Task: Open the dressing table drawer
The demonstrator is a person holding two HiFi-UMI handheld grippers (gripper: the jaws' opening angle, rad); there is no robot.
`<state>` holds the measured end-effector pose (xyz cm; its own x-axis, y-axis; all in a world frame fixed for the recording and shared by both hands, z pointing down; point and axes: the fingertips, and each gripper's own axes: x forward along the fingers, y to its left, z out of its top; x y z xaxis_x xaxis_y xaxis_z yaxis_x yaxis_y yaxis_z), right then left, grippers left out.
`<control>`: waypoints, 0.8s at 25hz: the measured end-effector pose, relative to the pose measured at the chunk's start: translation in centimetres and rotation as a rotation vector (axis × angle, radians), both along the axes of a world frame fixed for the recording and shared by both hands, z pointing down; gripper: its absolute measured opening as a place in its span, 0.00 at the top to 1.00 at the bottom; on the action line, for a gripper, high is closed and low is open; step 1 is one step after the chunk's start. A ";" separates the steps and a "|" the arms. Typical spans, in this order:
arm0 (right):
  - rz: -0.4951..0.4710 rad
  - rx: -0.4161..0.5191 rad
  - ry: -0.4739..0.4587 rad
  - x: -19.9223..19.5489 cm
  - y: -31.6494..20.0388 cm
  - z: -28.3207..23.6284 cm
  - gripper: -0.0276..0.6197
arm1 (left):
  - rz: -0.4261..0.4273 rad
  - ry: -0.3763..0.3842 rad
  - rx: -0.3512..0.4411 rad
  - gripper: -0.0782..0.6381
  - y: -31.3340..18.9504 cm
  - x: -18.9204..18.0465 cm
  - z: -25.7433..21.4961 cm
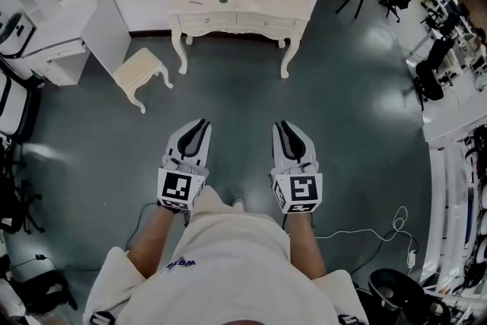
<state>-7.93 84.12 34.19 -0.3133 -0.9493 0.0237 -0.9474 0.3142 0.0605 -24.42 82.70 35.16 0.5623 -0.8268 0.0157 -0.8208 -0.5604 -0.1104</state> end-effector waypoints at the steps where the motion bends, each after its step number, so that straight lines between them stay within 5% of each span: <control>1: 0.001 0.002 -0.002 0.0 -0.1 -0.1 0.86 | 0.002 -0.002 0.000 0.83 -0.1 0.0 0.0; 7: 0.006 0.004 -0.015 0.6 -0.1 -0.5 0.78 | 0.010 -0.018 -0.011 0.69 0.1 0.6 -0.1; 15: 0.009 -0.010 -0.104 1.3 -1.0 -0.7 0.55 | -0.005 -0.018 0.031 0.48 -0.6 0.8 -0.3; 20: 0.036 -0.058 -0.068 1.7 -0.5 2.3 0.51 | 0.019 0.013 0.041 0.47 -0.1 1.5 0.2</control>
